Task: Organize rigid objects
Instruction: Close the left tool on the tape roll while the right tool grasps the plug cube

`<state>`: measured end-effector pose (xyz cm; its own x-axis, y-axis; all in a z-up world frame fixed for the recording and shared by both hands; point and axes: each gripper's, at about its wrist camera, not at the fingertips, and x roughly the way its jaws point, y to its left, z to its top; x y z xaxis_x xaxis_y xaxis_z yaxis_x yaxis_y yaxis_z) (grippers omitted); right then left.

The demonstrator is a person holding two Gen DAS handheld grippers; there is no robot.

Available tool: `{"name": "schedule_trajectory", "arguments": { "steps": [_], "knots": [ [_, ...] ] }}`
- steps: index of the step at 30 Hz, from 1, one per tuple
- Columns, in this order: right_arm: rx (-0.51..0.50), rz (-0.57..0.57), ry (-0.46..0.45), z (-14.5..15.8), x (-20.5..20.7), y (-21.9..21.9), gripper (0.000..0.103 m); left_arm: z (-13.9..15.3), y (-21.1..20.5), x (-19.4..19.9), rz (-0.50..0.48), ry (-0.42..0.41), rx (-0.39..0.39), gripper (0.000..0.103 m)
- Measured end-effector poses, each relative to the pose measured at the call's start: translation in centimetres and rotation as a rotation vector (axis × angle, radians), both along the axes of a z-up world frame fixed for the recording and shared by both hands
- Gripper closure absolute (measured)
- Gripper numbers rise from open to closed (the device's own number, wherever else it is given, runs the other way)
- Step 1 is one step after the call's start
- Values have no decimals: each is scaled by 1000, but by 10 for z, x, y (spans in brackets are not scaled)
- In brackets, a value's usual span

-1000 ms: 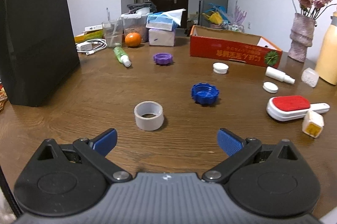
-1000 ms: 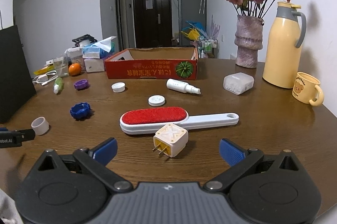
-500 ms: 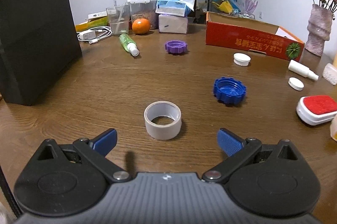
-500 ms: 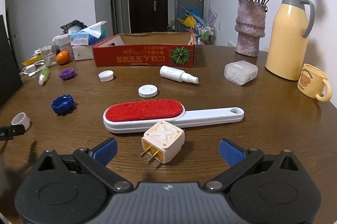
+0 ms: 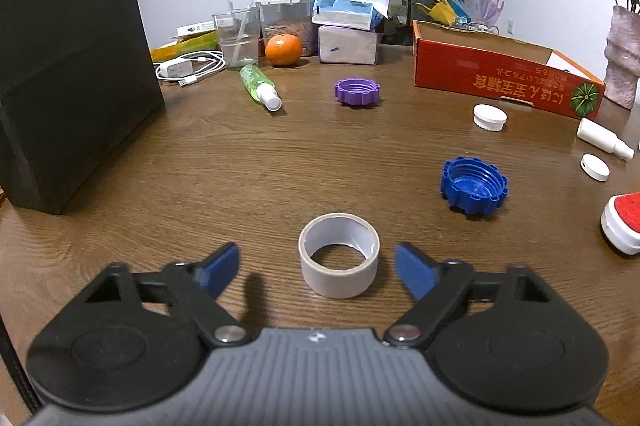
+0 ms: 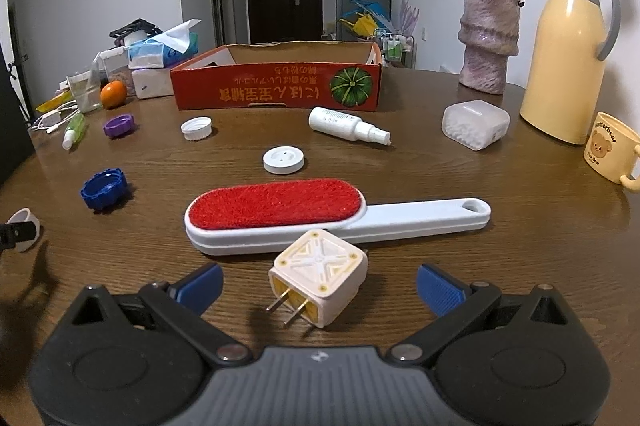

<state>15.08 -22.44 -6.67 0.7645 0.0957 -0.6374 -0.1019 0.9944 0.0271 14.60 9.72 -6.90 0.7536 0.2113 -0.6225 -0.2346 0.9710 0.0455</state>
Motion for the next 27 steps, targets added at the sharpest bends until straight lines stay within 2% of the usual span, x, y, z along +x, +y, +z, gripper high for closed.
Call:
{"name": "schedule_trajectory", "arguments": {
  "steps": [1, 3, 5, 11, 19, 24, 25, 26, 27],
  "knots": [
    [1, 2, 0, 0, 1, 0, 0, -1, 0, 0, -5, 2, -7, 29],
    [0, 4, 1, -1, 1, 1, 0, -2, 1, 2, -16, 10, -21, 47],
    [2, 6, 1, -2, 2, 0, 0, -3, 3, 4, -28, 21, -43, 59],
    [12, 5, -7, -3, 3, -1, 3, -3, 2, 5, -21, 16, -60, 59],
    [18, 2, -2, -8, 9, -3, 9, 1, -8, 4, -39, -2, -35, 59],
    [16, 7, 0, -12, 13, -3, 25, 3, -14, 5, -60, -10, -35, 59],
    [17, 9, 3, -13, 14, -3, 32, 3, -15, 5, -63, -11, -38, 59],
    [20, 11, 6, -14, 15, -3, 43, 3, -16, 5, -67, -13, -42, 59],
    [29, 16, 10, -14, 15, -4, 46, 3, -17, 6, -69, -13, -45, 59]
  ]
}}
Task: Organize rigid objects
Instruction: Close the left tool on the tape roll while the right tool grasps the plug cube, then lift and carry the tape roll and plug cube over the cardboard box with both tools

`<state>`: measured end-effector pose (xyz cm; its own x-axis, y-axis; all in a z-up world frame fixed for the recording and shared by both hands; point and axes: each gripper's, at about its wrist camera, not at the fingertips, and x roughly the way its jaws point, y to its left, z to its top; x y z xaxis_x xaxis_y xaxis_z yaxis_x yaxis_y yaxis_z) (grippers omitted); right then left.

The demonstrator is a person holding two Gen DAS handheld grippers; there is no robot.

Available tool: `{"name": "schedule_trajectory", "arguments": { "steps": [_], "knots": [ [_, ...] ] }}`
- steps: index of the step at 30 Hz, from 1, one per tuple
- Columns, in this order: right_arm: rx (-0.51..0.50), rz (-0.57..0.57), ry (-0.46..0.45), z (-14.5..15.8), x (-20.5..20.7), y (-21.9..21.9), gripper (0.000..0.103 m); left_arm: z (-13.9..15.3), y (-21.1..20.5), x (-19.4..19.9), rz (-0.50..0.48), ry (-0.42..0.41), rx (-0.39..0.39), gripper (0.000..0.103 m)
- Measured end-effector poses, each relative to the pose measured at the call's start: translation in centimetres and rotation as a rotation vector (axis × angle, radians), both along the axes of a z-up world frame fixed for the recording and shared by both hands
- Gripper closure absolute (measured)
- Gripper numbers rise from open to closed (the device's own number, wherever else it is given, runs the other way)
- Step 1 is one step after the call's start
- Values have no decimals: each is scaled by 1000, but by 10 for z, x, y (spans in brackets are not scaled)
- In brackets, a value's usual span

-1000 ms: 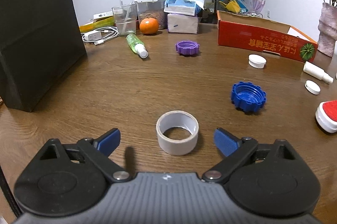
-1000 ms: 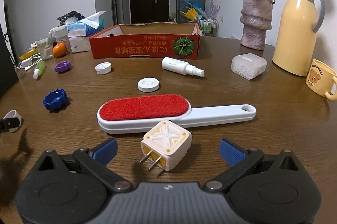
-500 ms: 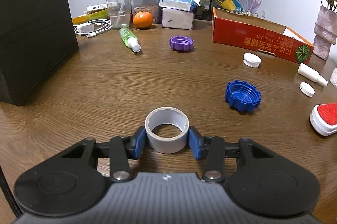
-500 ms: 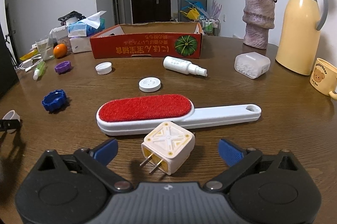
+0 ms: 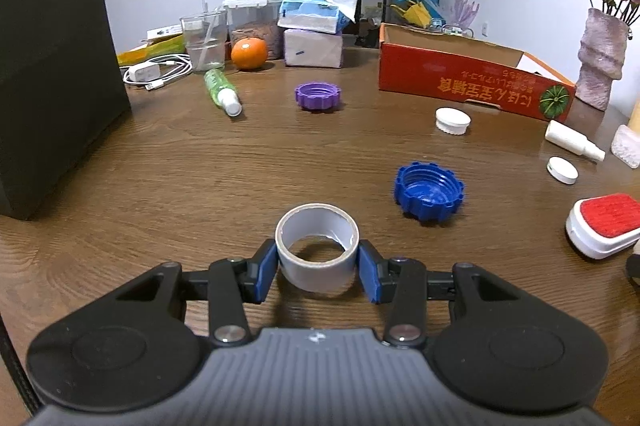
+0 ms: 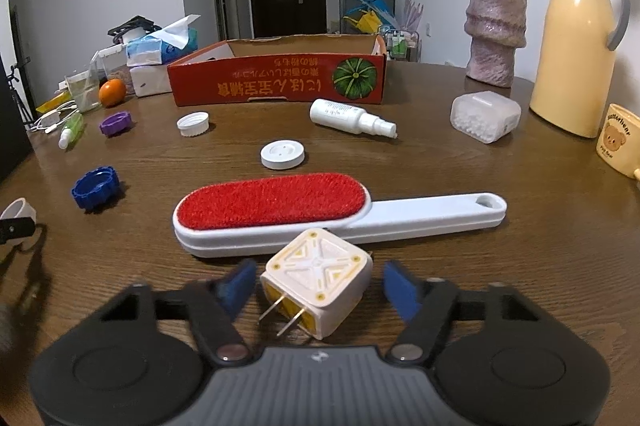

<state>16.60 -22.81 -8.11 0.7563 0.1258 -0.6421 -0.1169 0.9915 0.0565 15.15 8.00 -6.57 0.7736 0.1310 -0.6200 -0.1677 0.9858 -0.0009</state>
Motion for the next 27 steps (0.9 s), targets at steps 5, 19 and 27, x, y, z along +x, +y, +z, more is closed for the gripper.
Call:
{"name": "schedule_trajectory", "arguments": {
  "steps": [5, 19, 27],
  "knots": [
    [21, 8, -15, 1, -3, -3, 48, 2, -5, 1, -16, -4, -13, 59],
    [47, 16, -106, 18, -9, -14, 48, 18, -28, 12, -54, -35, -1, 59],
    [49, 23, -140, 32, 4, -15, 48, 35, -44, 26, -80, -58, 1, 59]
  ]
}}
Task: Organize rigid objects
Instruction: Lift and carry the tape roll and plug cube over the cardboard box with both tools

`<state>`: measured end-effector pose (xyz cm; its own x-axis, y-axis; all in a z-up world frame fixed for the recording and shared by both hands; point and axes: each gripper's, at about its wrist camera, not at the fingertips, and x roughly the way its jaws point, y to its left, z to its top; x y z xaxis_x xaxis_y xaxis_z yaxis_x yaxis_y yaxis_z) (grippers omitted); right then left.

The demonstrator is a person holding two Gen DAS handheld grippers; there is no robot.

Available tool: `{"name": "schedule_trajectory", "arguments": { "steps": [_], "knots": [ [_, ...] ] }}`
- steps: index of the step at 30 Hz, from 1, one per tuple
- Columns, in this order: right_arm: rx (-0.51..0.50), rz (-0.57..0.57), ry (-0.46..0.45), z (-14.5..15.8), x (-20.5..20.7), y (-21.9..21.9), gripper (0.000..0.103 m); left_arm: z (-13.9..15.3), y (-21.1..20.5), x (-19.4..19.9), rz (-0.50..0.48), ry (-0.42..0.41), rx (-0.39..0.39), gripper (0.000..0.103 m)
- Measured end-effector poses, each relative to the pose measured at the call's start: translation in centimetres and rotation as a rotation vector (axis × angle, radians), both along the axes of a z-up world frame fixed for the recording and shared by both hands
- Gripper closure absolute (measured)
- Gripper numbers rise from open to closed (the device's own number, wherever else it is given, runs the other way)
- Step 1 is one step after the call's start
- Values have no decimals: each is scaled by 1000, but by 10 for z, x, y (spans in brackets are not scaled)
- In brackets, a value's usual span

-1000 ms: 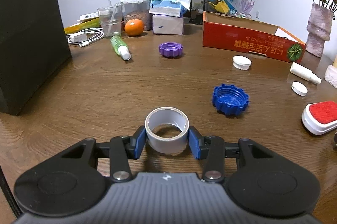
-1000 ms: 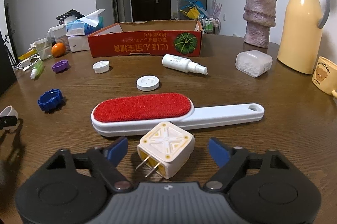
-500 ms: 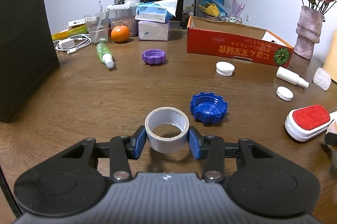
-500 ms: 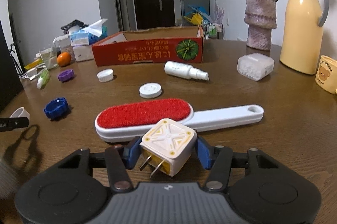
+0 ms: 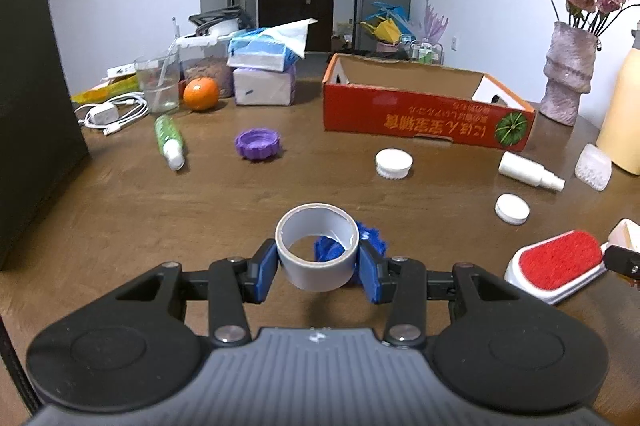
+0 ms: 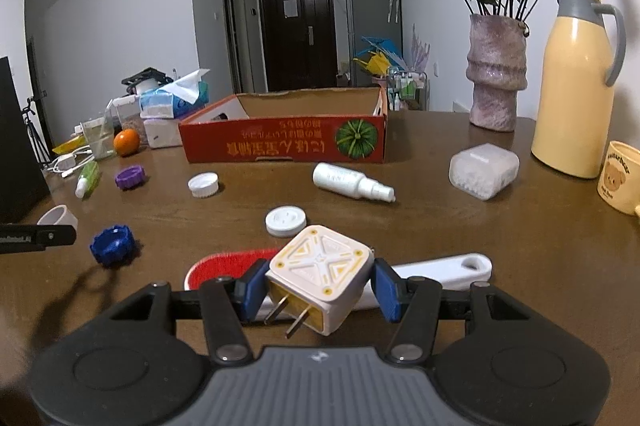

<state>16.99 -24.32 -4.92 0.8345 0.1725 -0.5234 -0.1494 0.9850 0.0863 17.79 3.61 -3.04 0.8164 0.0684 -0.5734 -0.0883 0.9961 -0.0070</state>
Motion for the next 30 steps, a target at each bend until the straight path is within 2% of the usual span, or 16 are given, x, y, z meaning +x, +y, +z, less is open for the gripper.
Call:
{"name": "schedule_trajectory", "arguments": {
  "steps": [20, 30],
  "knots": [
    [0, 14, -63, 39, 71, 12, 48, 42, -37, 68, -78, -58, -8, 59],
    [11, 8, -71, 53, 108, 23, 48, 58, -45, 105, -87, -83, -27, 59]
  ]
}}
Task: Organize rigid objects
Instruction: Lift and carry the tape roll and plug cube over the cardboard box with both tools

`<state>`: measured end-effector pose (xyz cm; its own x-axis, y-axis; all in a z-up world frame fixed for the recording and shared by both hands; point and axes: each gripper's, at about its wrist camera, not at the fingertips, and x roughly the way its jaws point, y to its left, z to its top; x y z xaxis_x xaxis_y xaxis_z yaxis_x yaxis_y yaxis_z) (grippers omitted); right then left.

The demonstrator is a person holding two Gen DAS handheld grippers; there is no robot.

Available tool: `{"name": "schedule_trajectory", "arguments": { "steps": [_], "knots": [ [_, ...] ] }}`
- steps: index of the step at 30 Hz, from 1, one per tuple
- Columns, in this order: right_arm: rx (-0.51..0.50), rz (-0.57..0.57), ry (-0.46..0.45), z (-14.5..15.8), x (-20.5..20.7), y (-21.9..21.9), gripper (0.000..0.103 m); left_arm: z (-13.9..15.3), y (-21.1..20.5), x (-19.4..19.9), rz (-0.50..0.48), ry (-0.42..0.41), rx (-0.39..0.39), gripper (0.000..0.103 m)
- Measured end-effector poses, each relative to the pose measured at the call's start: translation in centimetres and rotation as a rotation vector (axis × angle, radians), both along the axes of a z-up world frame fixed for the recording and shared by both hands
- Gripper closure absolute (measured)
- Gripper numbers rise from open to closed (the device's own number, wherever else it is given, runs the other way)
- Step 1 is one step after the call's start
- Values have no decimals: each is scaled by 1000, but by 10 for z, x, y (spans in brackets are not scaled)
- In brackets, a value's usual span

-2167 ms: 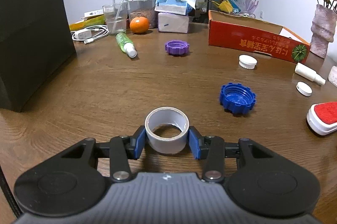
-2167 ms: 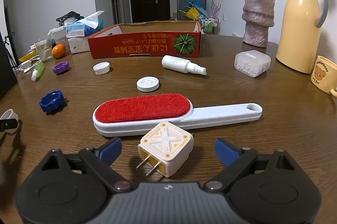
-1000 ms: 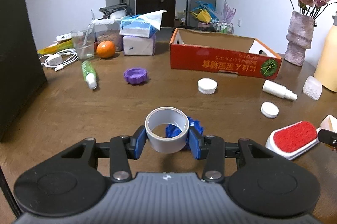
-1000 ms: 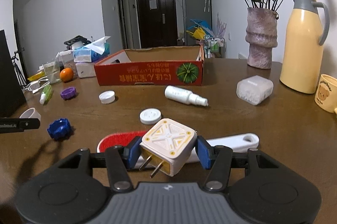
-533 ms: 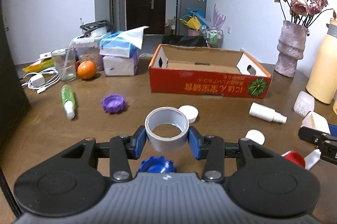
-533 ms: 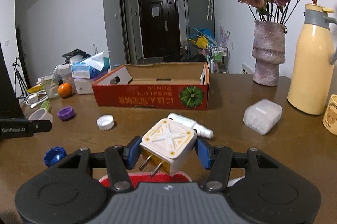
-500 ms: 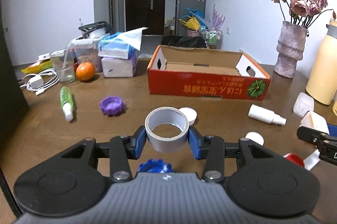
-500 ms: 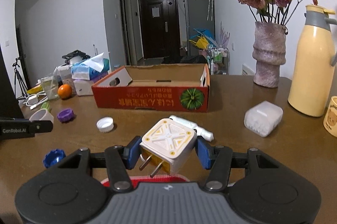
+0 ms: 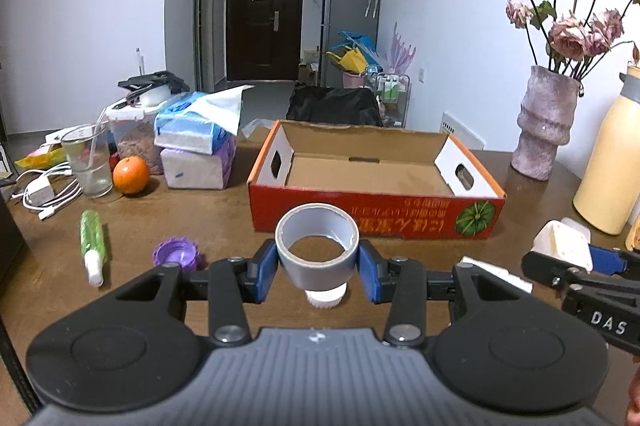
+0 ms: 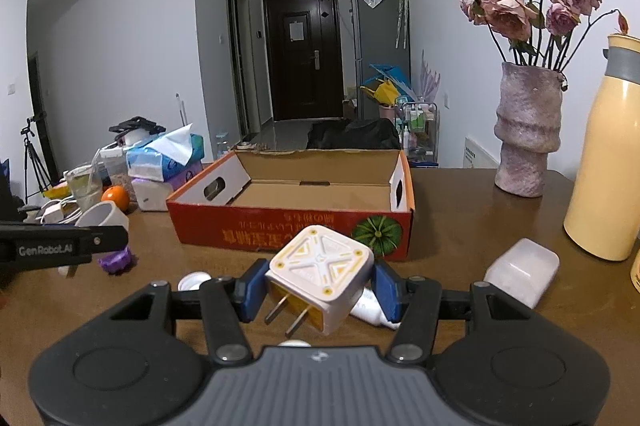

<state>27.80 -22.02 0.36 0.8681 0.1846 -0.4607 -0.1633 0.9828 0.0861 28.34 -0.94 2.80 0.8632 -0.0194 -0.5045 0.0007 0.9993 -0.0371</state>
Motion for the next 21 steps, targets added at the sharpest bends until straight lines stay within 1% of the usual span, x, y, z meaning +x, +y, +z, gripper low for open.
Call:
{"name": "schedule_trajectory", "arguments": {
  "steps": [10, 21],
  "knots": [
    [8, 0, 6, 8, 40, 10, 48, 7, 0, 39, 5, -8, -16, 59],
    [28, 1, 5, 13, 87, 14, 48, 10, -2, 90, 12, -17, -36, 59]
  ]
}}
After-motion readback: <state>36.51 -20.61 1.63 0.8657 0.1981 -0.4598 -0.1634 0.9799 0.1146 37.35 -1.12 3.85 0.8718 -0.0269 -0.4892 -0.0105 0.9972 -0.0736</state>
